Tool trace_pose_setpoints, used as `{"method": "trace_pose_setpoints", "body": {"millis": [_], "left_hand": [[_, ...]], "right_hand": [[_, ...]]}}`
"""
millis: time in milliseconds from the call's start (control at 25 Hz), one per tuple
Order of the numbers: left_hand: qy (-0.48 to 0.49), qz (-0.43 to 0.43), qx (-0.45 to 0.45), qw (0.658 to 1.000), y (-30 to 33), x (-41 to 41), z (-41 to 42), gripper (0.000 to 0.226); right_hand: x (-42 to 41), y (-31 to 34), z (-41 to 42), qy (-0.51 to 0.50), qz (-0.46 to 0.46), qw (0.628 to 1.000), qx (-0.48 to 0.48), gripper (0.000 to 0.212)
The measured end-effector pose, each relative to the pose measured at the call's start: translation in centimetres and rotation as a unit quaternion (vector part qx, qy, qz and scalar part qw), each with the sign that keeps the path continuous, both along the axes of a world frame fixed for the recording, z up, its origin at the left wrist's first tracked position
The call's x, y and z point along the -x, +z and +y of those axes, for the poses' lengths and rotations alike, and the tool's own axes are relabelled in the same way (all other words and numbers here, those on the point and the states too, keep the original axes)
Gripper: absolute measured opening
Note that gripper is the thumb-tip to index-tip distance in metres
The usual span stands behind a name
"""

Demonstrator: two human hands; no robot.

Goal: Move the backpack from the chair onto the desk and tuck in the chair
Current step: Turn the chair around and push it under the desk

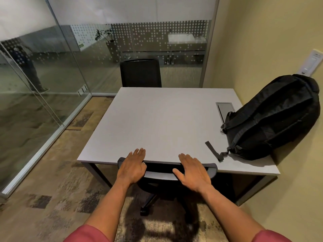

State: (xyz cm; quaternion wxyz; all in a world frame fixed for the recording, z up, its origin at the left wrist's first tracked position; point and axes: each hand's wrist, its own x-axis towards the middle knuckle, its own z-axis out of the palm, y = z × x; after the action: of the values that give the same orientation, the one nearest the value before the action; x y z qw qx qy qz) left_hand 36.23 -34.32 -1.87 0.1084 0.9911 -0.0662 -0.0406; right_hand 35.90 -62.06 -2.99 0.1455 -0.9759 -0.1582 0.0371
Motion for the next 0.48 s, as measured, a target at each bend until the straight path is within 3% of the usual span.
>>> {"method": "trace_pose_setpoints", "body": {"millis": [480], "left_hand": [[-0.012,0.011,0.019,1.0,0.1,0.6,0.0,0.062]], "right_hand": [[1.1,1.2,0.8,-0.036,0.013,0.999,0.027,0.09]]}}
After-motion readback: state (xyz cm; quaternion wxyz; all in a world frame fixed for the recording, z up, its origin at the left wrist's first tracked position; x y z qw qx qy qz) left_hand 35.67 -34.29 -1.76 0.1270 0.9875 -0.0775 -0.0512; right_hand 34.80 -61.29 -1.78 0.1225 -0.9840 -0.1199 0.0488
